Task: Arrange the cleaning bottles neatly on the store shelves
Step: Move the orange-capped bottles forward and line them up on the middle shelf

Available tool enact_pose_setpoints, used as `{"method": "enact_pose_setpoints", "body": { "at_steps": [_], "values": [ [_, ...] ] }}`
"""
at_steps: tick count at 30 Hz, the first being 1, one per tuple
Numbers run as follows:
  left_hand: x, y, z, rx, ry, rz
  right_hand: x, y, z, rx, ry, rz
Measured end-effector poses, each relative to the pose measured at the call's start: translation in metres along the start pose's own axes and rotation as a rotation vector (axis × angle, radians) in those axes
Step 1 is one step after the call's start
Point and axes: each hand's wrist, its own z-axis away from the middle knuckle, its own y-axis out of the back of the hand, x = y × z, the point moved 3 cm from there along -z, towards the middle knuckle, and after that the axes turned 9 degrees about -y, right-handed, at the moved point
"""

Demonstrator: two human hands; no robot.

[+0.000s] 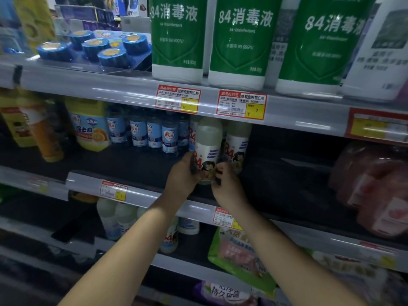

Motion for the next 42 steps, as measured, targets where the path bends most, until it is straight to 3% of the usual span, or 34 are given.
{"method": "enact_pose_setpoints", "body": {
  "at_steps": [9, 27, 32, 35, 38, 42],
  "values": [
    [-0.012, -0.006, -0.016, 0.051, 0.043, -0.058, -0.002, -0.011, -0.01, -0.049, -0.006, 0.026],
    [-0.02, -0.025, -0.056, 0.005, 0.103, -0.135, 0.0, -0.021, -0.047, -0.12, -0.109, 0.127],
    [-0.015, -0.017, -0.053, -0.152, 0.127, -0.021, -0.002, -0.013, -0.045, -0.218, -0.133, 0.03],
    [0.0, 0.003, -0.035, -0.265, 0.027, 0.063, -0.01, -0.008, -0.028, -0.196, -0.032, 0.04],
    [0.008, 0.027, -0.006, -0.15, -0.104, 0.147, -0.02, -0.012, -0.004, -0.111, 0.116, 0.048],
    [-0.01, 0.046, 0.036, 0.086, -0.062, 0.315, -0.025, -0.021, 0.031, -0.097, 0.27, 0.031]
  ]
}}
